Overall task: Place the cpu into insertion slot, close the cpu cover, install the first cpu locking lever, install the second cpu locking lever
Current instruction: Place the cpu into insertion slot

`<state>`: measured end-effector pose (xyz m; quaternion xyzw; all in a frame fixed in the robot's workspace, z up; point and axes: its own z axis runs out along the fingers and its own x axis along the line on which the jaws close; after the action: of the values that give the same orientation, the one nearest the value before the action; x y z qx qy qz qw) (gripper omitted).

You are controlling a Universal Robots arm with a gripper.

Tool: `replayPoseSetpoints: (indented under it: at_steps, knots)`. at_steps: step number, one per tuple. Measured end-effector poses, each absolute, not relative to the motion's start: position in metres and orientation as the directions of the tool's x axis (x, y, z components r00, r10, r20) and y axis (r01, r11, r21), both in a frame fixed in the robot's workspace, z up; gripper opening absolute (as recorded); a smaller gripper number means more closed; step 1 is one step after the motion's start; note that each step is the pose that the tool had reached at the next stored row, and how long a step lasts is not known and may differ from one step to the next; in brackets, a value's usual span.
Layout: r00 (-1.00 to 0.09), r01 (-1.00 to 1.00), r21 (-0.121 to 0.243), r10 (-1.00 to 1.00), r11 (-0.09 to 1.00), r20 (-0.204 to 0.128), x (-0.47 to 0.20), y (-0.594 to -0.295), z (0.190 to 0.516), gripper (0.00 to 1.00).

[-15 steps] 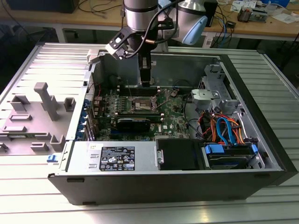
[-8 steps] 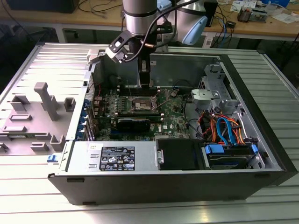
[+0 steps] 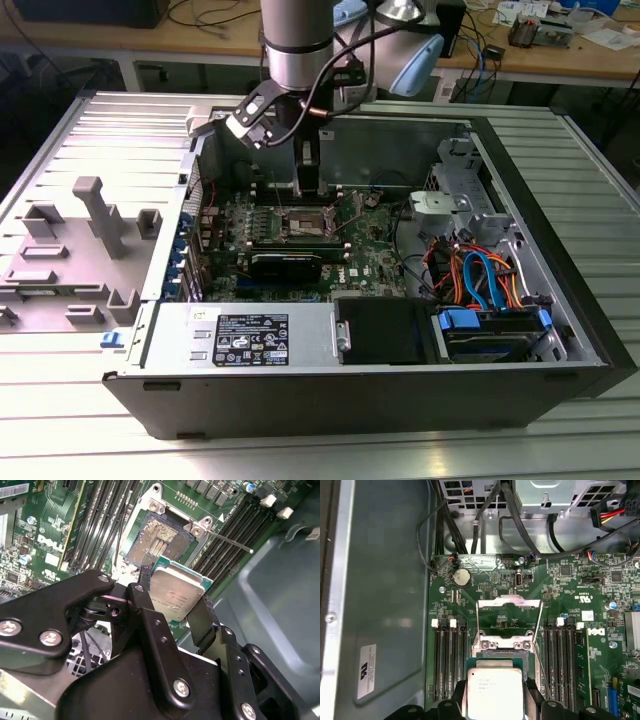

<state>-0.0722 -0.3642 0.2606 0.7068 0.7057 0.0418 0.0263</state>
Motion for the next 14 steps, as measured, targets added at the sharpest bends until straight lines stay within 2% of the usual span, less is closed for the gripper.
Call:
replayPoseSetpoints:
  at_steps: [14]
  knots:
    - [-0.005,0.995,0.096,1.0,0.003,0.022,-0.075,-0.366,0.236,0.54]
